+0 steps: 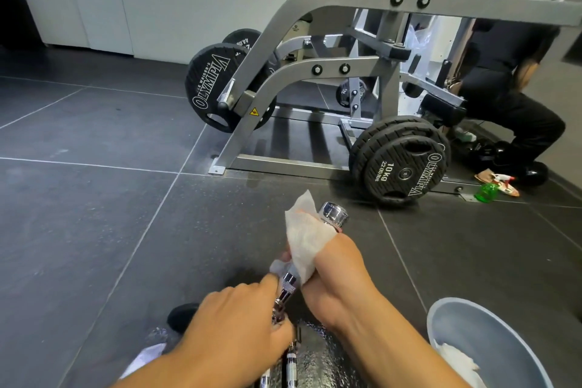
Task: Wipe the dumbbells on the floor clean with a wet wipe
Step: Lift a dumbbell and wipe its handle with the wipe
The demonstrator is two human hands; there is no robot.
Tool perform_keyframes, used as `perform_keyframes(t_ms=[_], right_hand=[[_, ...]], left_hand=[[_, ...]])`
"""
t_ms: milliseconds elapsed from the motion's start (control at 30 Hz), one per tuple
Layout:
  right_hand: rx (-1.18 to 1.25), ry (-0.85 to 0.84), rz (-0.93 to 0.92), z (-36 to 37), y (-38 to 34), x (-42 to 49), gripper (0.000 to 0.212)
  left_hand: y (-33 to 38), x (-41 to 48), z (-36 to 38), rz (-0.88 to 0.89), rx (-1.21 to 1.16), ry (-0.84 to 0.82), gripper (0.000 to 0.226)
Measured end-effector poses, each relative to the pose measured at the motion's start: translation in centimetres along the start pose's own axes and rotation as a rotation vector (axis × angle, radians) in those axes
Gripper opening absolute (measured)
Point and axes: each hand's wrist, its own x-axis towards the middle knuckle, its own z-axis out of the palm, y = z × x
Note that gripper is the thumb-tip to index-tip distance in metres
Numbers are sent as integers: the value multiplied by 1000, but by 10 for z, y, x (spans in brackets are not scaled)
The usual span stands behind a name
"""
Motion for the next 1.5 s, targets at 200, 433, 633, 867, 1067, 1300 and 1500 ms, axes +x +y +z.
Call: perform_keyframes(t_ms=[200, 433, 633, 867, 1067, 1300, 1500], right_hand=[[138, -5, -70, -9, 11, 10, 22], [19, -424, -145, -17, 1, 5, 50], [-29, -411, -18, -25, 11, 9, 42], [49, -315, -123, -34, -16, 17, 35], [1, -421, -225, -33, -27, 7, 67], [-31, -355, -378, -41, -45, 0, 48], [-341, -505, -508, -44, -45, 1, 43]], left_hand=[[-10, 7, 7, -49, -799, -259, 6], [-15, 10, -8, -44, -1196, -362, 16], [2, 0, 5, -191, -1435, -233, 33], [0, -4, 2, -32, -1292, -257, 48], [4, -6, 8, -33, -1208, -303, 46], [0, -5, 4, -54, -1214, -293, 43], [-4, -2, 0, -4, -1021, -269, 49]])
